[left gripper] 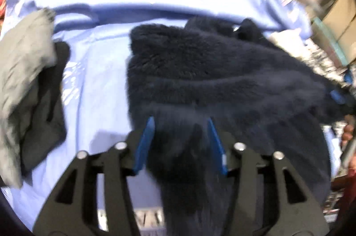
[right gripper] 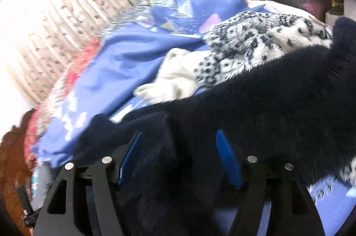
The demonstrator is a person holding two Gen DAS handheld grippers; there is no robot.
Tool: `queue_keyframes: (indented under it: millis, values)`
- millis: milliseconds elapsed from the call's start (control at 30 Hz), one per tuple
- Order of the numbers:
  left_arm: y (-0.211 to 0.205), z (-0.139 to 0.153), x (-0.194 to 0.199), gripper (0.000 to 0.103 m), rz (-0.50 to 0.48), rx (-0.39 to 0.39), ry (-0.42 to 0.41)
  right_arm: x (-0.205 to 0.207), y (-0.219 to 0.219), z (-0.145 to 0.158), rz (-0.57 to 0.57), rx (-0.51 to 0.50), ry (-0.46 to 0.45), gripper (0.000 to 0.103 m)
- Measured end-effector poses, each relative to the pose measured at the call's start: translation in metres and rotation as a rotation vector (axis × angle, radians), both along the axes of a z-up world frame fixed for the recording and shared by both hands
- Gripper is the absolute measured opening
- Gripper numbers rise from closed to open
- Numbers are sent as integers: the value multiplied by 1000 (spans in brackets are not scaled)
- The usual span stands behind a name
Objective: Fold large clothes
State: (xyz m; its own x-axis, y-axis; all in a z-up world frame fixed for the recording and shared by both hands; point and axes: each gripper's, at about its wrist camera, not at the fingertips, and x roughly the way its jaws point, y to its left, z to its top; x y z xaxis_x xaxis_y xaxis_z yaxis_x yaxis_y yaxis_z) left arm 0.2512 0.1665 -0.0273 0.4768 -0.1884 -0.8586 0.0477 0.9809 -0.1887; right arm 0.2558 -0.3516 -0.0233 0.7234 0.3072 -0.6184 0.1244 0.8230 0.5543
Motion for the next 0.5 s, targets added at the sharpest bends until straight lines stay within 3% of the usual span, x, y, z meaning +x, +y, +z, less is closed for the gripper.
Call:
queue_keyframes:
  millis: [100, 267, 367, 500]
  values:
    - [23, 6, -51, 59, -6, -60, -12, -45, 18, 1, 120, 30, -21, 86]
    - [45, -22, -129, 65, 10, -155, 108, -120, 86, -10, 364, -71, -13, 86]
    - [46, -37, -162, 65, 31, -230, 174, -146, 133, -14, 448, -158, -27, 86]
    - [26, -51, -181, 68, 26, -325, 218, -157, 162, -26, 448, -155, -7, 86]
